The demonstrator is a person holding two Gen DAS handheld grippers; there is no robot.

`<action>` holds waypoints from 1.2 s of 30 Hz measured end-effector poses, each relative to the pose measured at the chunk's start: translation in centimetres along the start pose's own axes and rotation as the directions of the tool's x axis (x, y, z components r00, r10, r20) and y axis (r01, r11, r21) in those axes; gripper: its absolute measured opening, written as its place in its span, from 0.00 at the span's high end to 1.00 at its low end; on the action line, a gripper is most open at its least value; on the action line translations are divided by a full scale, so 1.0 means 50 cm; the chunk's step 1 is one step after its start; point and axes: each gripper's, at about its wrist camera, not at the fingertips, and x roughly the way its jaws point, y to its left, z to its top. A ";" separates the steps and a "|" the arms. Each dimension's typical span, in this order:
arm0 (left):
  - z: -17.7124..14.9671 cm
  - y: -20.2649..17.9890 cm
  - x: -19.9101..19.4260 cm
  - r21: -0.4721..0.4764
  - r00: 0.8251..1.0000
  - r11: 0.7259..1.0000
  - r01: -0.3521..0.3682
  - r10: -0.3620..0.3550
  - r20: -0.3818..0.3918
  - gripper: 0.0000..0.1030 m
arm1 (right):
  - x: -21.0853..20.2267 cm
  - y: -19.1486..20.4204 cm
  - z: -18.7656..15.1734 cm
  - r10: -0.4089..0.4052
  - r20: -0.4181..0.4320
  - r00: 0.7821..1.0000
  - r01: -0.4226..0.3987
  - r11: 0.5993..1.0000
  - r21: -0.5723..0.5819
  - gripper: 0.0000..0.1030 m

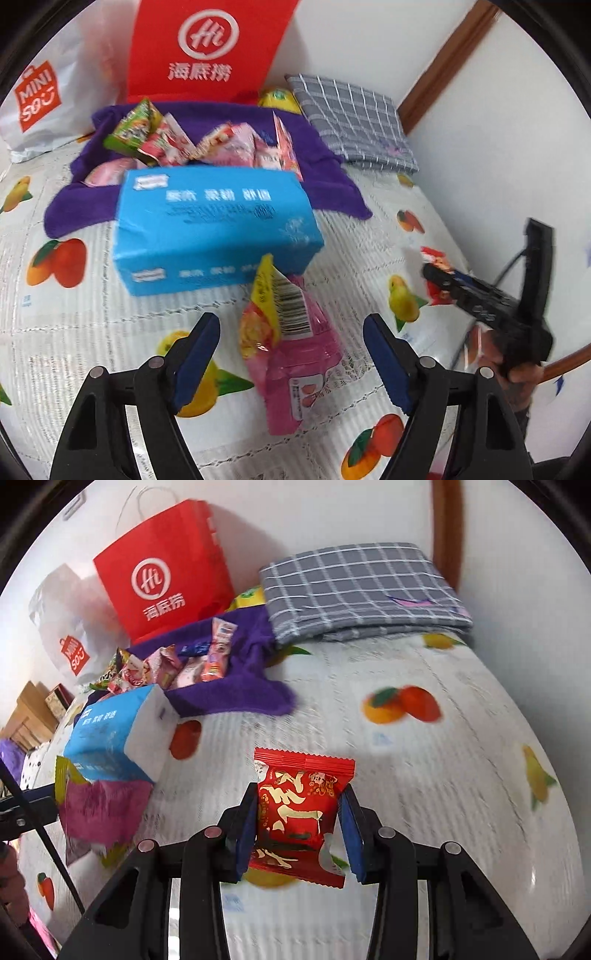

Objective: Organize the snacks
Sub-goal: 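Grasp the pink bag with yellow top with the left tool while the right tool holds the red packet, then carry the pink bag with the left tool while the right tool carries the red packet to the towel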

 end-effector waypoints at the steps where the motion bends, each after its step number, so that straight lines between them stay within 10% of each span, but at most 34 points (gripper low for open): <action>1: -0.002 -0.003 0.010 0.004 1.000 1.000 -0.011 0.012 -0.014 0.24 | -0.004 -0.006 -0.006 -0.003 -0.001 1.000 0.003 1.000 0.009 0.60; 11: -0.013 0.012 0.031 -0.002 0.999 1.000 -0.025 0.025 -0.023 0.41 | -0.028 -0.006 -0.058 -0.014 -0.031 0.999 0.015 0.998 0.064 0.60; 36: -0.074 0.150 -0.113 -0.005 0.994 0.996 0.091 -0.090 0.060 0.41 | -0.140 0.202 -0.066 -0.011 0.051 0.999 0.004 0.991 0.133 0.60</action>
